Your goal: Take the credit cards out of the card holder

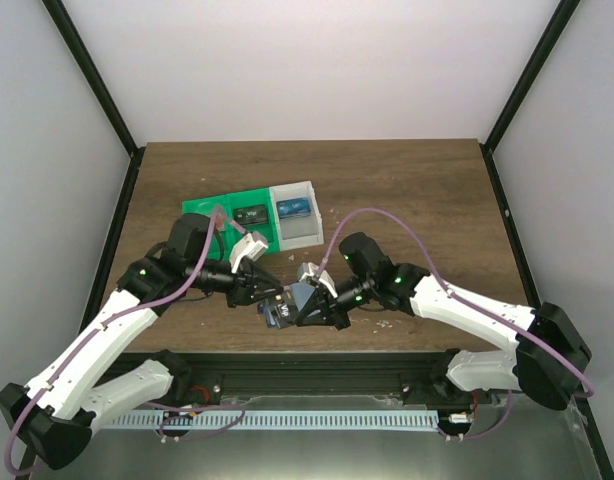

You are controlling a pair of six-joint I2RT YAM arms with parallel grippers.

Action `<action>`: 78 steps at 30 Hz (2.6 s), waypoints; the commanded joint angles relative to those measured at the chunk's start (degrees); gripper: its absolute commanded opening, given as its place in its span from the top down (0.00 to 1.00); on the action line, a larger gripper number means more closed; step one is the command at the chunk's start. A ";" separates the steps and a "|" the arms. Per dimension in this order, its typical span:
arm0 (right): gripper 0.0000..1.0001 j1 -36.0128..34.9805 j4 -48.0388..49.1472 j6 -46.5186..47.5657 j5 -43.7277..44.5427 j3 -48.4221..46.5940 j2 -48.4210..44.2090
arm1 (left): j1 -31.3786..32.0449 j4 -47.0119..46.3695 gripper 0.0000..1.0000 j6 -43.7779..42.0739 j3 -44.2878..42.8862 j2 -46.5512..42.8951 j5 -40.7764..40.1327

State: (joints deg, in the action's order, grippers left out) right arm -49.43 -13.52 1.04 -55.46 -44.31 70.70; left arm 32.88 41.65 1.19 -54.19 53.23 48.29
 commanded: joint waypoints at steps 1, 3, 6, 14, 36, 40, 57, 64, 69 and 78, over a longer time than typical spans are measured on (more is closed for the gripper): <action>0.99 -0.38 0.16 -0.13 0.19 -0.91 -0.59 | -0.18 0.62 0.77 -1.44 -0.56 0.16 0.82; 0.99 -0.40 0.37 -0.39 0.35 -0.94 -0.70 | -0.10 1.49 0.80 -1.92 -0.49 0.69 1.03; 1.00 -0.40 0.96 -0.84 0.54 -0.88 -0.99 | -0.10 1.68 0.81 -2.52 -0.08 0.73 1.35; 1.00 -0.40 1.32 -1.19 0.91 -0.81 -1.38 | -0.10 1.87 0.92 -3.57 0.40 0.73 2.80; 0.99 -0.40 2.48 -1.83 1.27 -0.07 -3.28 | -0.14 1.94 0.86 -4.00 0.62 0.53 4.20; 1.00 -0.40 2.36 -1.65 1.35 -0.16 -3.27 | -0.15 1.84 0.97 -4.19 0.89 1.26 6.02; 0.41 -0.32 5.40 -5.27 12.13 2.34 -8.60 | -0.11 -3.12 1.00 4.01 -1.33 -1.41 -9.48; 0.08 -0.23 10.44 -7.90 20.57 6.82 -14.81 | -0.28 -8.87 1.00 11.24 -1.73 -2.32 -26.11; 0.00 -0.23 13.94 -11.77 28.86 9.70 -17.60 | -0.28 -14.03 1.00 15.67 -1.52 -2.54 -39.99; 0.00 -0.25 14.84 -18.88 36.46 11.36 -21.86 | -2.01 -24.06 1.00 23.88 1.41 2.84 -56.62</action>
State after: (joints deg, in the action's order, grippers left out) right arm -49.58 0.36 -13.17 -26.41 -31.68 51.46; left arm 32.40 24.38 19.14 -54.26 53.25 1.15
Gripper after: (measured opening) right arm 0.997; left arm 0.019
